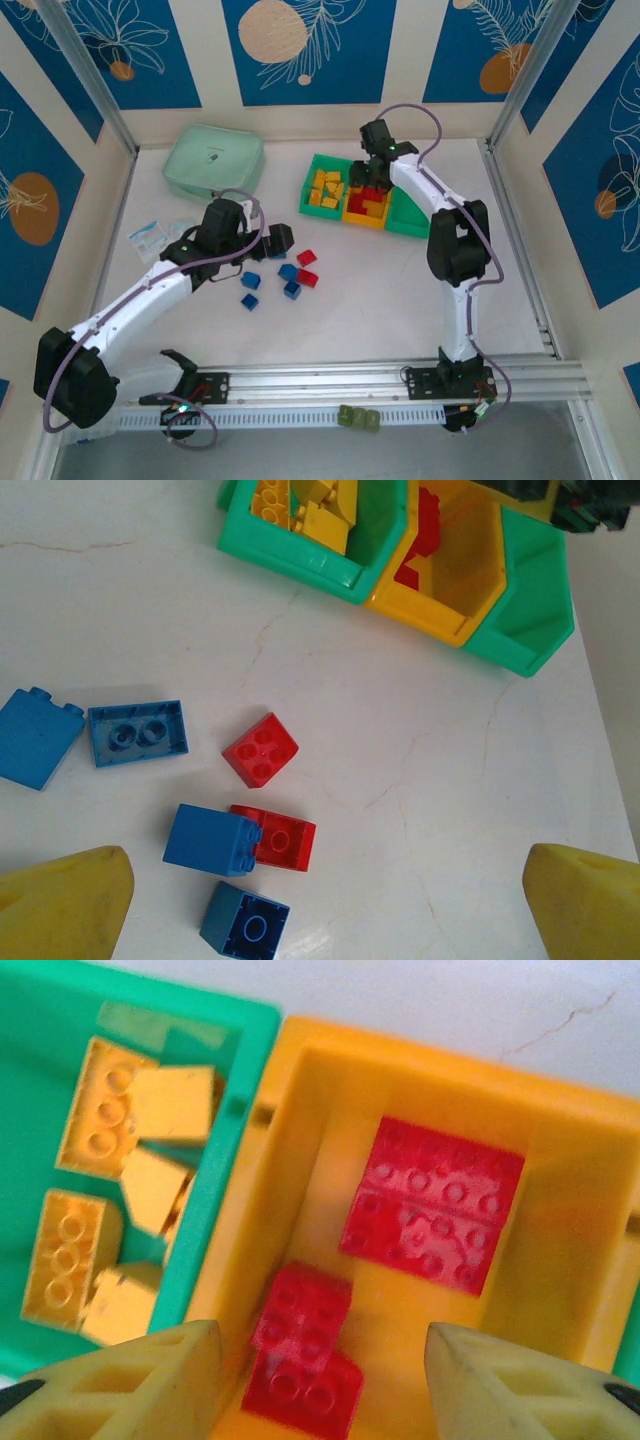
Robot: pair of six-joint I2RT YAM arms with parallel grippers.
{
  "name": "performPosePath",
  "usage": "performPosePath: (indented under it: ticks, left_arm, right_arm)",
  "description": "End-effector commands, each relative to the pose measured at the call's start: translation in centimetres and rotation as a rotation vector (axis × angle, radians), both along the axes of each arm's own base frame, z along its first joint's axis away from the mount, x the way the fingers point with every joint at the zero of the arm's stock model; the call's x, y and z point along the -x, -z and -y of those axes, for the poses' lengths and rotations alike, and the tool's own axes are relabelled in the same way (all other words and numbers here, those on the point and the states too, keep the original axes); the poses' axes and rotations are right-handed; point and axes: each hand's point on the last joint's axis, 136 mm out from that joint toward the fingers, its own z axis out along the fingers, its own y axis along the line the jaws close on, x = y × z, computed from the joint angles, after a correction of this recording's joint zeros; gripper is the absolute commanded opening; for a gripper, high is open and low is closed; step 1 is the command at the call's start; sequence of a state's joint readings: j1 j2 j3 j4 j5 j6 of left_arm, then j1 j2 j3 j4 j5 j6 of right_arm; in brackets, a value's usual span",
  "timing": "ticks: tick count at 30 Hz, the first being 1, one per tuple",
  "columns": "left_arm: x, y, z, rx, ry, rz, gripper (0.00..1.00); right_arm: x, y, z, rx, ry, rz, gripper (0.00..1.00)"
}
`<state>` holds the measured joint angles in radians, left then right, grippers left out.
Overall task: Sort the legos into containers by color
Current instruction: Place the lego in the container, then pick up the lego from the center of the table.
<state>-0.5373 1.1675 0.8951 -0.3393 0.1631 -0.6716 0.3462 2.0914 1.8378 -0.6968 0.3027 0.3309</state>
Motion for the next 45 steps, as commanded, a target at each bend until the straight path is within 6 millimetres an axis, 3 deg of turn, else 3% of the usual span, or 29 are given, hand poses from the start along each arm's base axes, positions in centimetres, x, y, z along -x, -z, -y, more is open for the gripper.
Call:
performPosePath:
  ticks: [1, 6, 12, 16, 21, 33, 40, 45]
  left_arm:
    - [0.4, -1.2, -0.6, -0.03, 0.004, 0.039, 0.99]
    - [1.3, -0.6, -2.0, -0.077, -0.016, 0.033, 0.99]
    - [2.4, 0.3, -3.6, -0.113, -0.057, 0.021, 0.99]
    - [2.9, 0.7, -4.5, -0.127, -0.085, 0.018, 0.99]
    - [3.2, 0.8, -5.1, -0.131, -0.112, 0.02, 0.99]
    - [3.4, 1.2, -5.7, -0.157, -0.126, 0.014, 0.99]
    - [3.3, 1.2, -5.7, -0.159, -0.127, 0.019, 0.99]
    - [3.1, 1.4, -5.6, -0.162, -0.121, 0.013, 0.99]
  right_arm:
    - [2.9, -2.6, -2.5, -0.064, -0.049, 0.03, 0.58]
    - [7.2, -2.0, -5.6, -0.069, -0.153, 0.025, 0.61]
    - [12.3, 0.3, -9.8, -0.038, -0.31, -0.033, 0.65]
    - [14.5, 2.3, -11.9, -0.02, -0.381, -0.075, 0.69]
    - [15.8, 4.5, -13.8, -0.015, -0.422, -0.122, 0.72]
    - [16.4, 8.4, -16.8, -0.019, -0.474, -0.183, 0.76]
    - [16.7, 10.2, -17.3, -0.013, -0.479, -0.213, 0.77]
    - [16.3, 11.1, -16.2, 0.04, -0.446, -0.225, 0.68]
